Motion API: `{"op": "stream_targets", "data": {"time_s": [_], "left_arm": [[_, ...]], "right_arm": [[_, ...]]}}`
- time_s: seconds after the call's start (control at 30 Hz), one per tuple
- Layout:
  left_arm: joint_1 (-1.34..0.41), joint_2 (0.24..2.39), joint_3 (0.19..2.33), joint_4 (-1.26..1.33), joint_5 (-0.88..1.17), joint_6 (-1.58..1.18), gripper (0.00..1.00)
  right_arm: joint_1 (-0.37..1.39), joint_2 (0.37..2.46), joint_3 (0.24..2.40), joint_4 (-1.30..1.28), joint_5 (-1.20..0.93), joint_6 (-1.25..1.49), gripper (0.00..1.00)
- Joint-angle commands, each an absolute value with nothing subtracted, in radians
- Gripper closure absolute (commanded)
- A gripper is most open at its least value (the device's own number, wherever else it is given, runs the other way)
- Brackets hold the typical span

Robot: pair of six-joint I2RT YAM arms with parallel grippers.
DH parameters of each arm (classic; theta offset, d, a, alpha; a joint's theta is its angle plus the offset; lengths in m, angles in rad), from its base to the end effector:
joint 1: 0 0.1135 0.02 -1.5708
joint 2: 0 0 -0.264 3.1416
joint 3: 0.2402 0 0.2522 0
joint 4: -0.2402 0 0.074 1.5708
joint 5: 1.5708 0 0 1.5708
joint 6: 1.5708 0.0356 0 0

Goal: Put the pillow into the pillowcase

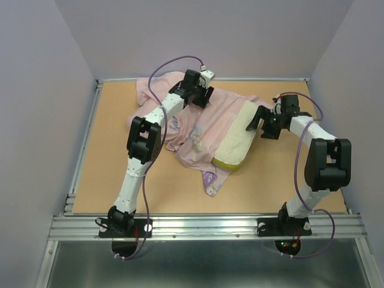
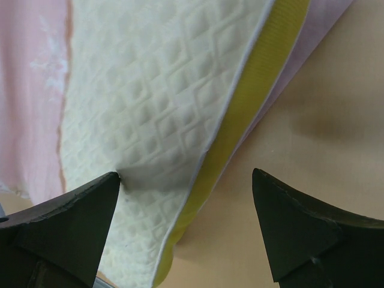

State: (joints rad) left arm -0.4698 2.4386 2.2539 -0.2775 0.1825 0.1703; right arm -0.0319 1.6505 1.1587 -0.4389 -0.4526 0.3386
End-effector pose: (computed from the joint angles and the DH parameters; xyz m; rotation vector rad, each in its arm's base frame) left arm 0.5060 -0.2642 0.2496 0.7521 1.9017 -0.3733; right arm 0.3489 0.0044 0.2288 0.2721 2.4846 0.6933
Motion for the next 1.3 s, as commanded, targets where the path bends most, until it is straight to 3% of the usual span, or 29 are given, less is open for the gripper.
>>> {"op": "stream_targets", "data": {"time_s": [0.0,0.17,0.27,0.3,0.37,0.4,0.47,0.53,0.57,0.6,0.7,0.97,1.07,1.17,1.23,1.27], "left_arm": [[-0.479,2.312,2.069,-0.293,0.196,0.192,0.32],[-0.489,2.1,1.628,-0.227,0.262,0.199,0.35],[-0.489,1.947,1.438,-0.247,0.287,0.207,0.34],[-0.488,1.924,1.433,-0.247,0.285,0.206,0.31],[-0.486,1.879,1.469,-0.248,0.264,0.195,0.21],[-0.485,1.875,1.501,-0.252,0.255,0.186,0.19],[-0.485,1.902,1.622,-0.27,0.186,0.137,0.17],[-0.485,1.969,1.757,-0.302,0.146,0.123,0.16],[-0.483,1.995,1.8,-0.313,0.123,0.117,0.16],[-0.48,2.023,1.836,-0.321,0.086,0.112,0.16],[-0.459,2.112,1.94,-0.348,0.1,0.08,0.17],[-0.43,2.217,1.987,-0.359,0.202,0.006,0.19],[-0.43,2.249,1.982,-0.36,0.206,0.003,0.21],[-0.43,2.281,1.991,-0.367,0.222,0.003,0.26],[-0.43,2.295,2.0,-0.367,0.3,0.005,0.35],[-0.434,2.305,2.012,-0.361,0.337,-0.021,0.45]], "right_arm": [[-0.032,1.724,1.209,-0.411,-0.469,0.347,0.04],[-0.035,1.784,1.175,-0.371,-0.544,0.36,0.04],[-0.034,1.778,1.102,-0.318,-0.699,0.393,0.24],[-0.034,1.772,1.083,-0.313,-0.712,0.391,0.38],[-0.034,1.74,1.026,-0.314,-0.736,0.376,0.49],[-0.034,1.729,1.011,-0.314,-0.745,0.355,0.58],[-0.034,1.695,0.977,-0.314,-0.77,0.328,0.63],[-0.034,1.665,0.968,-0.319,-0.769,0.315,0.57],[-0.034,1.652,0.971,-0.322,-0.764,0.307,0.32],[-0.034,1.643,0.98,-0.327,-0.752,0.305,0.21],[-0.035,1.618,1.043,-0.35,-0.671,0.302,0.0],[-0.034,1.759,1.158,-0.338,-0.604,0.351,0.0],[-0.034,1.83,1.16,-0.312,-0.662,0.373,0.06],[-0.025,1.845,1.14,-0.282,-0.741,0.39,0.23],[-0.011,1.841,1.126,-0.265,-0.765,0.391,0.35],[-0.003,1.836,1.115,-0.255,-0.794,0.388,0.46]]}}
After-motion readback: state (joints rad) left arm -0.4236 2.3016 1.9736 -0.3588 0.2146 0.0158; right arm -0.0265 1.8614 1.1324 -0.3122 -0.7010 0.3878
